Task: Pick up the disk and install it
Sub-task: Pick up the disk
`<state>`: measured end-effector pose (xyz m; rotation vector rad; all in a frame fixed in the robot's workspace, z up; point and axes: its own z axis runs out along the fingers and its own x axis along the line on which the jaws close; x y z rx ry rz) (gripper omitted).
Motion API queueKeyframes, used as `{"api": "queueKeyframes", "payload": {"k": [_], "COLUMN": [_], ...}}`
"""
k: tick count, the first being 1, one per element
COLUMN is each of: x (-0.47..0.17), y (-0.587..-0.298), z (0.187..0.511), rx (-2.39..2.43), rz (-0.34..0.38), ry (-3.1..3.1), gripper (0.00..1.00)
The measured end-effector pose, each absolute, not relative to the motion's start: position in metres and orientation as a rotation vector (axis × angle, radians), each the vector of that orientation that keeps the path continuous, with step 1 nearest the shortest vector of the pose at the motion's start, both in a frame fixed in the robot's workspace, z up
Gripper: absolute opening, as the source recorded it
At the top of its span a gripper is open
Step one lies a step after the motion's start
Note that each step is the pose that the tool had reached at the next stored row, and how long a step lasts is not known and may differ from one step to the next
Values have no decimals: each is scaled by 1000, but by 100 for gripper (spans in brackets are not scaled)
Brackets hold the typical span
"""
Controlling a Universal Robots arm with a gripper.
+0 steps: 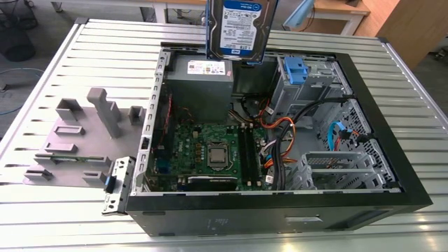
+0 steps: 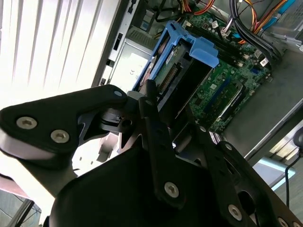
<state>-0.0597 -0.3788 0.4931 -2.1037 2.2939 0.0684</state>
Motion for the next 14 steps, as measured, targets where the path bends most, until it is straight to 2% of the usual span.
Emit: {"api": "queueKeyframes", "payload": {"k": [14], "x": [-60], "y": [-385], "z": [493], "rx": [-2104], "rz": [68], "ry": [2294], "gripper": [35]}}
